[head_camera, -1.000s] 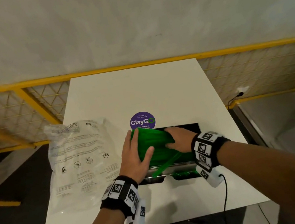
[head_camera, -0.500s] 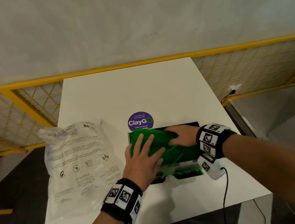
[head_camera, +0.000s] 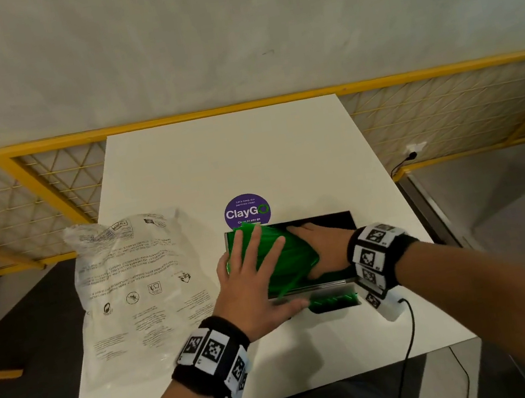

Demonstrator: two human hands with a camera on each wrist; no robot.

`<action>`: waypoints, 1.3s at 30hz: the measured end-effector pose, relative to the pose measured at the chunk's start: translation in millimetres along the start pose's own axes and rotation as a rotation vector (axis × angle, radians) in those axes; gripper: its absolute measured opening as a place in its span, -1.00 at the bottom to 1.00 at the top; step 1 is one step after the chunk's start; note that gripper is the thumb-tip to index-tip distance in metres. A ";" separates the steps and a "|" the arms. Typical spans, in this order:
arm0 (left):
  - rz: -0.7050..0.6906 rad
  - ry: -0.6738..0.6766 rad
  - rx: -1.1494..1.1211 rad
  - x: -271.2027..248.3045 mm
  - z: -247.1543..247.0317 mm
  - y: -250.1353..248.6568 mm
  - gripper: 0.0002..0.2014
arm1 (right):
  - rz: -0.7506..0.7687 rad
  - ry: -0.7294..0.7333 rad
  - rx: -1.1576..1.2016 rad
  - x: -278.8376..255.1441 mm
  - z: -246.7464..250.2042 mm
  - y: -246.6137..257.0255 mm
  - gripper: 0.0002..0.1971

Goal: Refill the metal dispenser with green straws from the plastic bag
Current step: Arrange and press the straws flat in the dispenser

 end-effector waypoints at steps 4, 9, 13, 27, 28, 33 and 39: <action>0.056 0.062 0.145 17.7 -4.6 3.3 -0.24 | -0.087 -0.105 -0.062 10.1 -6.3 10.4 0.01; 0.030 0.050 0.123 26.8 -5.9 15.8 -0.45 | -0.044 -0.083 0.095 7.2 2.5 -1.1 0.01; -0.004 -0.011 -0.024 23.4 -9.1 21.1 -0.46 | -0.015 0.012 0.051 3.7 -5.4 -9.7 0.22; 0.035 -0.245 -0.315 24.0 8.2 23.3 -0.53 | -0.021 -0.226 -0.120 -2.7 17.7 8.4 -0.32; 0.041 -0.262 -0.348 22.3 10.4 24.4 -0.52 | -0.015 -0.244 -0.137 -3.8 20.3 9.6 -0.31; 0.112 -0.313 -0.435 14.6 9.7 34.1 -0.46 | -0.023 -0.269 -0.159 -4.4 16.2 15.1 -0.15; 0.080 -0.381 -0.459 17.2 4.5 31.4 -0.45 | -0.052 -0.195 0.135 3.0 -15.7 12.1 0.06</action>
Point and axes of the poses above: each hand's wrist, its own x-axis towards the middle knuckle, its own z-axis out of the back of the hand, y = z × x, the point moved 5 cm from there along x, towards the middle knuckle, and after that the axes turned 12 degrees about -x, right-handed, at the moved point
